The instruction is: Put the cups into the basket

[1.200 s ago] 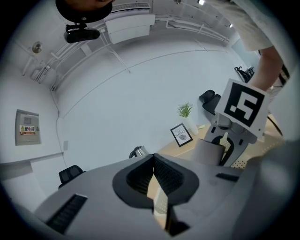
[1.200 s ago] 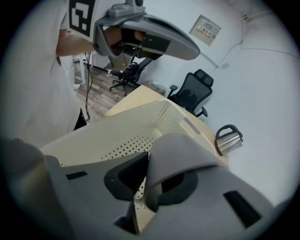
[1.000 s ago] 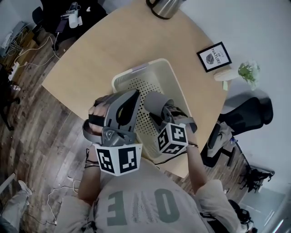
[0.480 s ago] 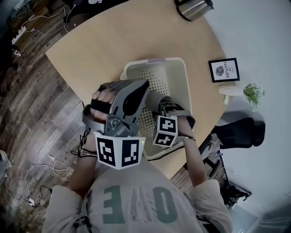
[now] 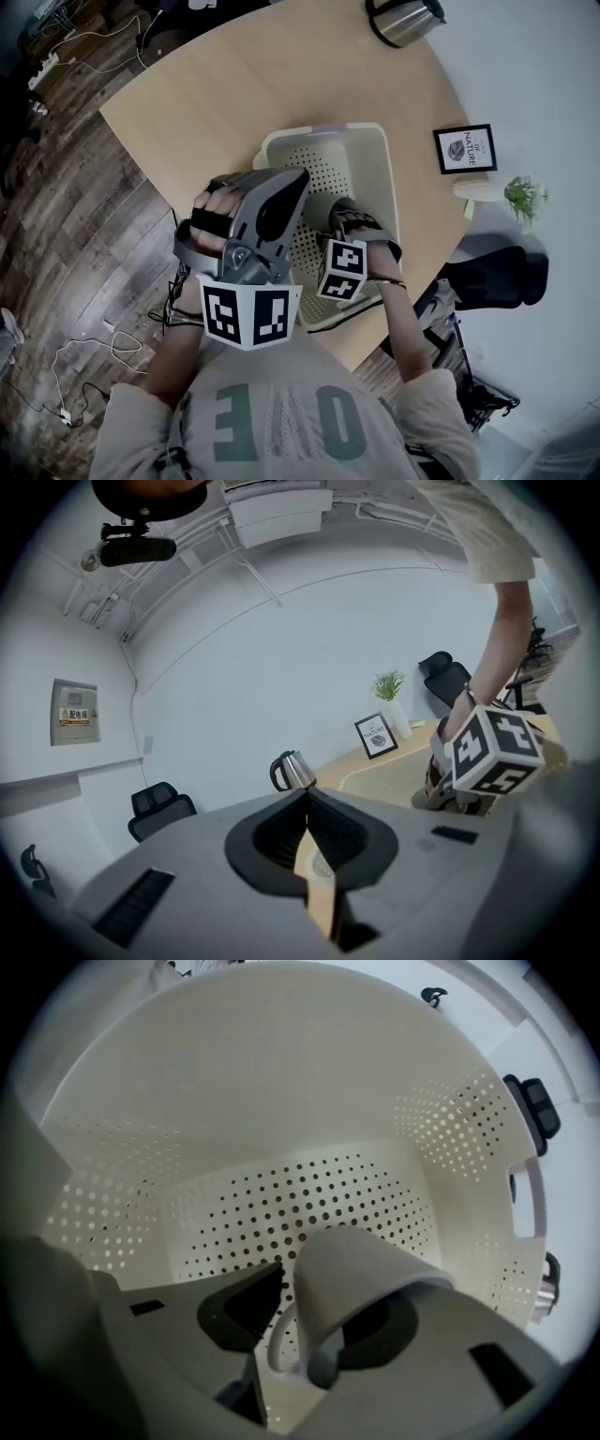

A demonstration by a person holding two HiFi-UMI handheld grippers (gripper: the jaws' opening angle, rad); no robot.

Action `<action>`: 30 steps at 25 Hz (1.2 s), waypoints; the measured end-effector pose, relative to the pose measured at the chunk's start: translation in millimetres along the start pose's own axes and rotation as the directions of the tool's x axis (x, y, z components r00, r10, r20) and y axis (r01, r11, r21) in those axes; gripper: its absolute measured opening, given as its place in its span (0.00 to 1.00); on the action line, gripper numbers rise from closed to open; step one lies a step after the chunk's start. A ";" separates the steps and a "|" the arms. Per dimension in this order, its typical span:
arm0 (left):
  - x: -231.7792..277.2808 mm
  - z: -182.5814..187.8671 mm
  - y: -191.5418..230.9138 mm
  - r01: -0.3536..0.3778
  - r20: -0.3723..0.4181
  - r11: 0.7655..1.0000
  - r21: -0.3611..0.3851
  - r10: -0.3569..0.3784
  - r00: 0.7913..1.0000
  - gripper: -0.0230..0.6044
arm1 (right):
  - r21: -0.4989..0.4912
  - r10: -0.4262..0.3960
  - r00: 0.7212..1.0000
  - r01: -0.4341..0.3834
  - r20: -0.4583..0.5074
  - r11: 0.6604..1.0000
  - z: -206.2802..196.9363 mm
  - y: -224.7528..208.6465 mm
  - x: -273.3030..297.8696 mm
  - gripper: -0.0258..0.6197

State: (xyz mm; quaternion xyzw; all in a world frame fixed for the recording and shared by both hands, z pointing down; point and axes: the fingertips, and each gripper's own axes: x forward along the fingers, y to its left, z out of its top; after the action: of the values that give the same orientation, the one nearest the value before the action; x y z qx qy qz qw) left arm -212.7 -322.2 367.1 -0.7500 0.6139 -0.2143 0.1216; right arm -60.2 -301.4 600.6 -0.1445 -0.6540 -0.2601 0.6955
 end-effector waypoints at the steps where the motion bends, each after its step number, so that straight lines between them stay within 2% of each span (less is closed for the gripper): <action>1: 0.1 0.9 -0.3 0.001 0.001 1.000 0.002 -0.001 1.000 0.05 | 0.021 -0.024 1.000 0.023 0.015 1.000 2.2 -3.4 -1.2 0.31; 3: 0.2 2.4 -0.8 0.003 0.003 1.000 0.006 -0.003 1.000 0.05 | 0.040 -0.055 0.998 0.053 0.040 0.998 7.1 -8.8 -4.4 0.32; 8: -3.5 4.2 -2.6 0.005 0.008 1.000 0.007 -0.005 1.000 0.05 | 0.069 -0.037 0.998 0.034 0.055 0.997 10.7 -7.0 -10.6 0.34; 14: -10.2 12.4 1.8 -0.013 0.033 1.000 0.004 0.013 0.999 0.05 | 0.127 -0.066 0.994 0.055 0.086 0.990 10.8 -9.7 -32.4 0.40; 18: -15.5 20.9 -0.8 -0.016 0.049 1.000 0.020 0.015 0.999 0.05 | 0.200 -0.145 0.980 0.116 0.136 0.973 13.4 -18.7 -63.8 0.43; 21: -20.7 29.9 -4.4 -0.007 0.072 1.000 0.024 0.005 0.997 0.05 | 0.283 -0.244 0.948 0.181 0.205 0.942 19.9 -27.0 -98.1 0.43; 23: -24.5 38.8 -7.9 0.005 0.089 1.000 0.027 -0.008 0.996 0.05 | 0.370 -0.322 0.911 0.215 0.256 0.904 21.6 -33.1 -125.4 0.43; 25: -28.8 49.4 -12.1 0.007 0.098 0.999 0.036 -0.010 0.995 0.05 | 0.478 -0.412 0.856 0.233 0.313 0.847 18.9 -38.6 -157.5 0.43; 26: -31.5 54.8 -14.1 0.005 0.103 0.999 0.041 -0.009 0.995 0.05 | 0.536 -0.466 0.814 0.235 0.347 0.811 17.7 -41.0 -175.0 0.43; 27: -34.6 59.8 -15.5 0.004 0.110 0.999 0.047 -0.009 0.994 0.05 | 0.596 -0.524 0.759 0.228 0.387 0.770 18.0 -43.3 -192.7 0.43; 29: -41.0 68.4 -15.2 0.003 0.127 0.997 0.073 -0.012 0.992 0.05 | 0.704 -0.639 0.632 0.201 0.438 0.681 20.1 -47.7 -225.0 0.42; 30: -43.9 72.1 -14.4 0.001 0.132 0.996 0.091 -0.013 0.991 0.05 | 0.749 -0.689 0.582 0.195 0.431 0.633 18.5 -49.0 -238.1 0.35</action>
State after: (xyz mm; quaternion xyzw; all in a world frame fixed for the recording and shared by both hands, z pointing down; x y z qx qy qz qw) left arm -173.1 -282.2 302.6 -0.7584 0.5915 -0.1919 0.1952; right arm -104.8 -290.6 361.2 0.1924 -0.9221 -0.1289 0.3099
